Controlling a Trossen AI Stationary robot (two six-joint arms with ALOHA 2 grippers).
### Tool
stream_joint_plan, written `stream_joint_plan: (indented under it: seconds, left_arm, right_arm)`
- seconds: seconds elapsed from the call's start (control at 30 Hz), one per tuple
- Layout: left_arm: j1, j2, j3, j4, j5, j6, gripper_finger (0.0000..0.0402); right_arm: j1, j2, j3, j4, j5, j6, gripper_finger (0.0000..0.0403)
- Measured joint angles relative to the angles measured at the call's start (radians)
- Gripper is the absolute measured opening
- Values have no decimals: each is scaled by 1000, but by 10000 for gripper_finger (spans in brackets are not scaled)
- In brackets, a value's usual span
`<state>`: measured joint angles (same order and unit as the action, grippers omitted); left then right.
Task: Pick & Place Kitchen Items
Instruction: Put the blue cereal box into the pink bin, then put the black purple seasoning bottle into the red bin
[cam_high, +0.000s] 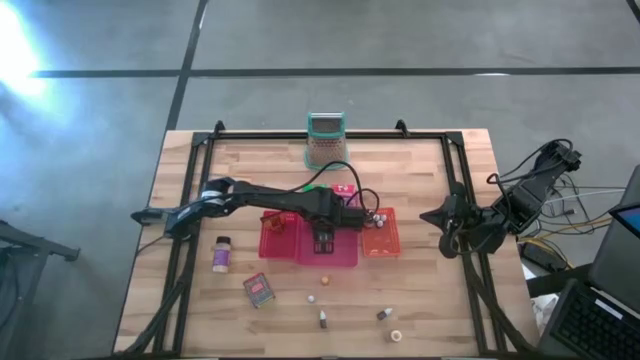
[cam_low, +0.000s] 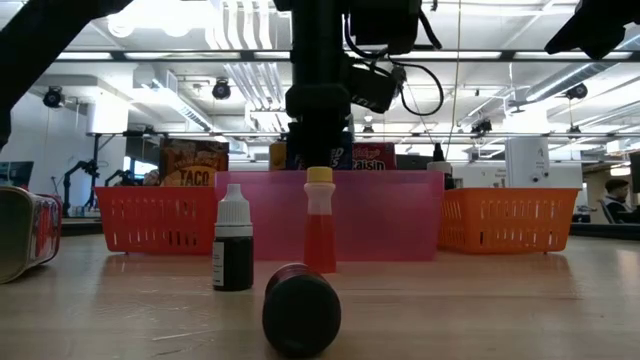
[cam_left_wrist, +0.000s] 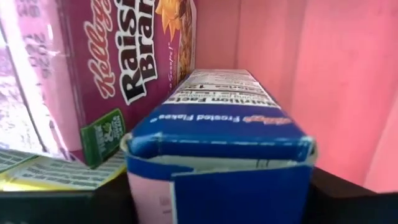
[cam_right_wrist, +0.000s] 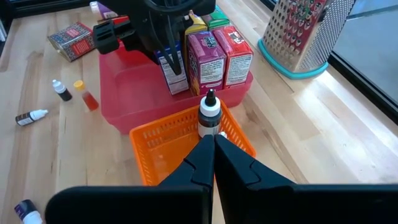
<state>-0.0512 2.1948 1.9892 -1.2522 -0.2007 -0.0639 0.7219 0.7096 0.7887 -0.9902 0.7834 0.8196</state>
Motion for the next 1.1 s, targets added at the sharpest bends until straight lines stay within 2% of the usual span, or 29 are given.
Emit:
stream_joint_plan:
  seconds: [0.17,0.47,0.73,0.83,1.0,1.1]
  left_arm:
    - [1,-4,1,-36,-3,3,236]
    - [2,-6,78,-80,-12,11,234]
    - [2,-8,281,-245,-12,-25,233]
    - [-5,-22,369,-293,-46,-65,232]
    - [-26,-187,243,-226,-163,-113,232]
    - [-57,-292,152,-182,-277,-176,232]
  right_arm:
    - [0,0,0,0,-1,0,8]
    - [0,0,0,0,-2,0,8]
    - [0,0,-4,0,-7,0,8]
    - [0,0,-7,1,-7,0,8]
    - [0,0,-11,-1,-7,0,8]
    - [0,3,-14,-1,-7,0,8]
